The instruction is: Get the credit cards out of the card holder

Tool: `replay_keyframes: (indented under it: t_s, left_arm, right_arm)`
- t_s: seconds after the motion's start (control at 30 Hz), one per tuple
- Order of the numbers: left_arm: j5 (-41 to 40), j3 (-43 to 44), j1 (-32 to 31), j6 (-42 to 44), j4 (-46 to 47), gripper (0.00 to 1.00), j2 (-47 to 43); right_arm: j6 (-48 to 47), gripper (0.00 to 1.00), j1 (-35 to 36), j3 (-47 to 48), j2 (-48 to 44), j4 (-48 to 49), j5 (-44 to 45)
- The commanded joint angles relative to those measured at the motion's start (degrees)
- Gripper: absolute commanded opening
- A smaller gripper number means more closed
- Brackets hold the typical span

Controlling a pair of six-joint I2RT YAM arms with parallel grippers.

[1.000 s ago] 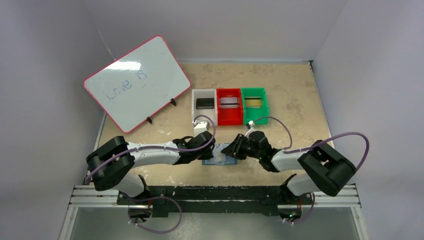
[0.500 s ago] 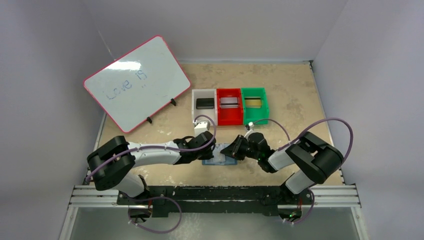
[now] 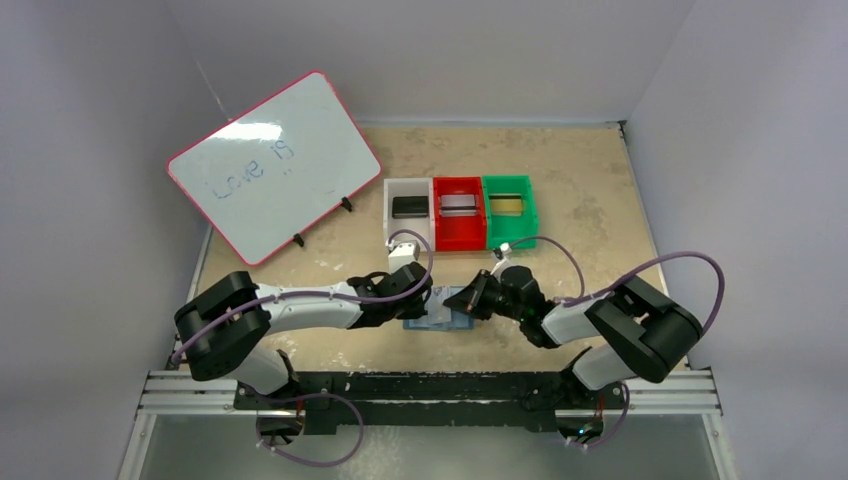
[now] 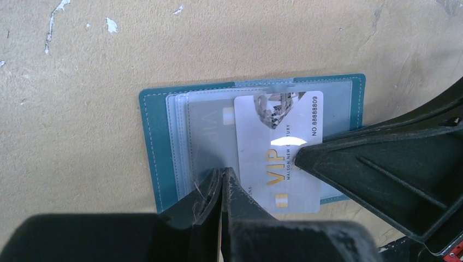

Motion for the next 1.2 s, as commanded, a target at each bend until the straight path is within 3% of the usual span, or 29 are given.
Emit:
replay_keyframes:
  t_s: [0.0,0.67,1.03,1.17]
  left_arm:
    - [-2.29,0.54,-0.17,0.59,-4.24,0.00,1.05]
    - [-2.79,1.49,-0.13,0.66,-3.86,0.00,-0.83]
    - [-5.56,4.14,-0.06,1.94,-3.75,0.10,-5.31]
    - [-9.18,4.59,-0.06,2.82,-5.26,0.21,-8.59]
  right_arm:
    - [-3.71,0.00,-0.42,0.07,-2.63,-5.38,2.48]
    - [-8.26,0.00,-0.45,0.50,-16.45,-15.87,9.02]
    - [-12.20,0.00,-0.44,-0.50,-24.64,-16.48,10.39]
    - [-14.90,0.00,-0.44,-1.44,-27.48,-14.63,10.58]
